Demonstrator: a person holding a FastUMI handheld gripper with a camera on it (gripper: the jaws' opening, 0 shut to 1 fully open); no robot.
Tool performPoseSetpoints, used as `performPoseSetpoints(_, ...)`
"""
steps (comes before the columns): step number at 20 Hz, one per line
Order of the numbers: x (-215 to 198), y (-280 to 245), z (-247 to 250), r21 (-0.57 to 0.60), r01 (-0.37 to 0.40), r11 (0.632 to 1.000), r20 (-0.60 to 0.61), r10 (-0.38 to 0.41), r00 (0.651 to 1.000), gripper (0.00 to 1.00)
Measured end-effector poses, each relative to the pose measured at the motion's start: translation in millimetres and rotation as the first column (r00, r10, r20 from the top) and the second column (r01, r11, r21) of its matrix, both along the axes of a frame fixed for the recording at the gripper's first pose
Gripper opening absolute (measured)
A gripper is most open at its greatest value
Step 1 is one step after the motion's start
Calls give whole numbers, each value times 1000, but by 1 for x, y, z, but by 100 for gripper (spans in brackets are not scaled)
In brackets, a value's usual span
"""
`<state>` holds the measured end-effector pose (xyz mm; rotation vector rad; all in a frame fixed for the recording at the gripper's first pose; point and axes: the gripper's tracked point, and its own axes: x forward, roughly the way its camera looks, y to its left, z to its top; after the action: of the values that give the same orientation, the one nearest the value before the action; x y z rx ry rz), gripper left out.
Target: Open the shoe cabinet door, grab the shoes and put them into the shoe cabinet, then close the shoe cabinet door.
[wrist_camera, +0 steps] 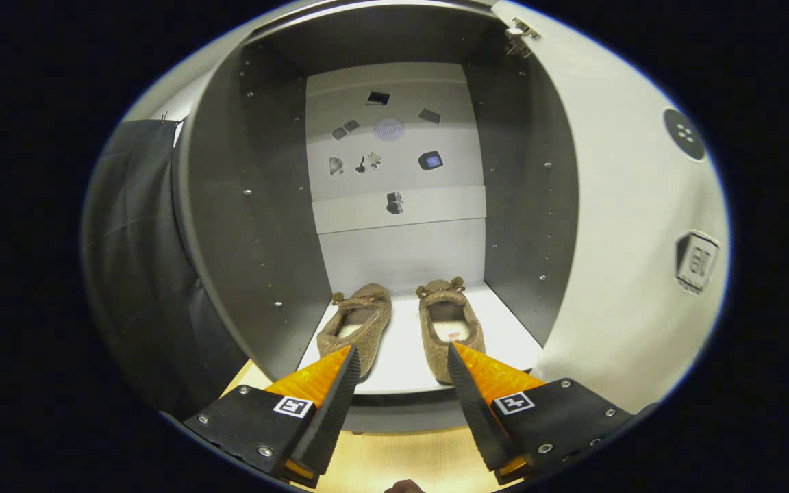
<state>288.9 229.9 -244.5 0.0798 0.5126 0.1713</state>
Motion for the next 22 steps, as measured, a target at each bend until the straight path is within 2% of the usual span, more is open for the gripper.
performPoseSetpoints(3,-39,-10,11,-33,32,999,27,-31,999,82)
performPoseSetpoints(7,-81,-23,35,-3,69,998,55,-69,996,83)
performPoseSetpoints(11,-112,-36,60,57,55,997,79,-60,995,87)
performPoseSetpoints(17,-158,-66,96,108,-41,993,130,27,991,91)
performPoseSetpoints(22,-198,-94,116,92,-161,983,186,141,972,93)
